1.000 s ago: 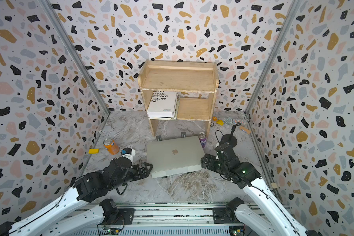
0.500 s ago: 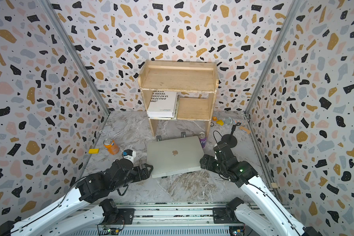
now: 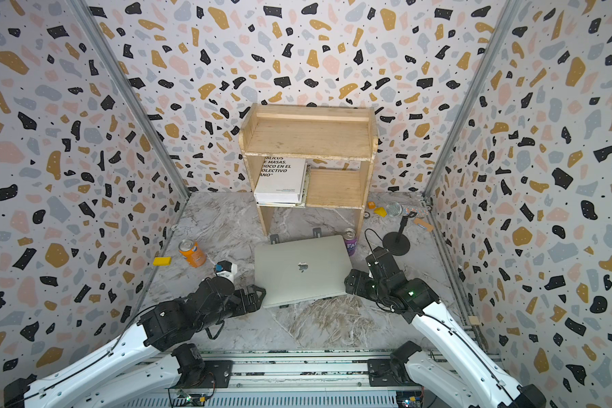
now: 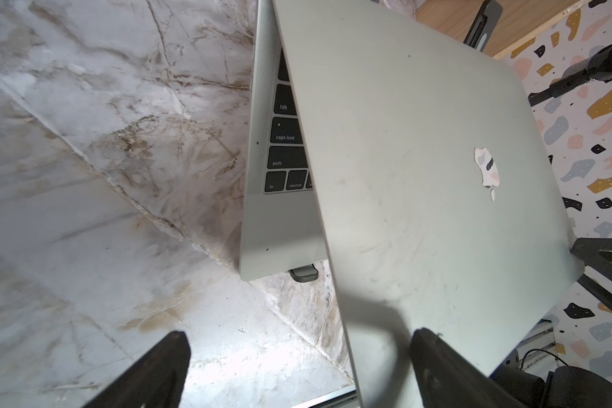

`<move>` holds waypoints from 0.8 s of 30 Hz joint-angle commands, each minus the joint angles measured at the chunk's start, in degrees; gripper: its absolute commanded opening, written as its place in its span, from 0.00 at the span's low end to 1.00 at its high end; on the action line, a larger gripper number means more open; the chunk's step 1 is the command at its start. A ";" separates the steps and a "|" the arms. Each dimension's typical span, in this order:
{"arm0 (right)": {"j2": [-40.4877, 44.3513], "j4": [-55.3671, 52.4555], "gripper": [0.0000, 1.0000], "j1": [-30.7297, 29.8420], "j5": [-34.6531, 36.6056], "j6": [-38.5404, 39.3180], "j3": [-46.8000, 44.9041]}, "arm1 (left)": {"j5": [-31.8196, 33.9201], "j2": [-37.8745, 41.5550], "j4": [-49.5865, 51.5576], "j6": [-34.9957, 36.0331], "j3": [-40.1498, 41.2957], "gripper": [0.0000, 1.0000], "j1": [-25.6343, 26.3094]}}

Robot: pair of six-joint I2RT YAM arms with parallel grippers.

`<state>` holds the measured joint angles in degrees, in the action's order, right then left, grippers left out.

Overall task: Close the laptop lid and set it aside
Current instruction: Close the lid of the laptop.

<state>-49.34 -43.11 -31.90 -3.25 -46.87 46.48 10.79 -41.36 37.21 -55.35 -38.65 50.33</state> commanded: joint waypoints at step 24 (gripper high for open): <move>-4.67 5.59 0.90 -0.28 0.47 2.45 -3.41 | 3.74 -0.82 -4.31 -1.07 5.29 1.00 0.17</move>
<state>-53.43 -38.06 -31.90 -3.44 -45.58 43.53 12.51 -41.87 34.02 -56.29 -34.35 50.41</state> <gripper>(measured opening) 0.895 0.999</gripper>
